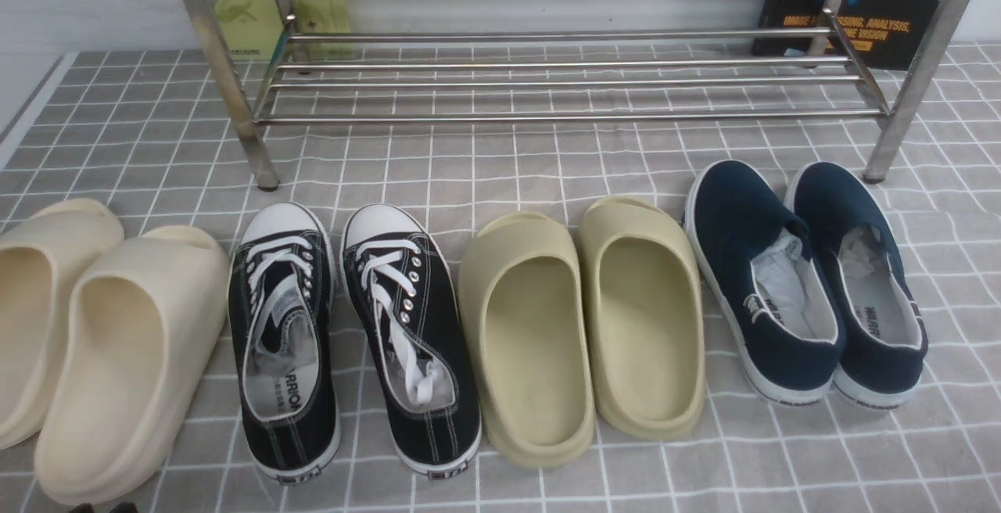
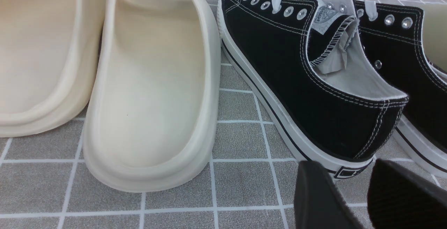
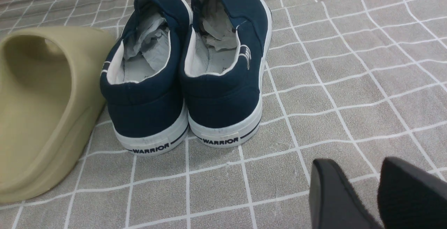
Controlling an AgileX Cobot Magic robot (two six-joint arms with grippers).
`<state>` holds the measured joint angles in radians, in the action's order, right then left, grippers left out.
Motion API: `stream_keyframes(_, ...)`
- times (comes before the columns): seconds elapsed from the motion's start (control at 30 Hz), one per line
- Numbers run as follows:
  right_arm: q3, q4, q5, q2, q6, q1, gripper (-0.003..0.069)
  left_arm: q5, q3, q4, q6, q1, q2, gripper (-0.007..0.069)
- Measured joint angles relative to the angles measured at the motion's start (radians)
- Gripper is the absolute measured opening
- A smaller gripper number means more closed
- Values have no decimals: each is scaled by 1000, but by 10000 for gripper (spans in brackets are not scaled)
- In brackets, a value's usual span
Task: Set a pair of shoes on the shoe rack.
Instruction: Use the right arm to grab the shoe closest to it
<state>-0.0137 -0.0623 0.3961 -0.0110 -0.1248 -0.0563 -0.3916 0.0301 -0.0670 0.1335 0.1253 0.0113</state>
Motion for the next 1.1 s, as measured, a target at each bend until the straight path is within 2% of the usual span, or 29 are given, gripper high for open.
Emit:
stream_keyframes(0.63, 0, -5, -1, 0, 0, 0, 239, 0, 0, 0, 0, 0, 0, 239)
stream_keyframes(0.87, -5, -130, -35, 0, 0, 0, 239, 0, 0, 0, 0, 0, 0, 239)
stream_keyframes(1.1, -11, -142, -63, 0, 0, 0, 239, 0, 0, 0, 0, 0, 0, 239)
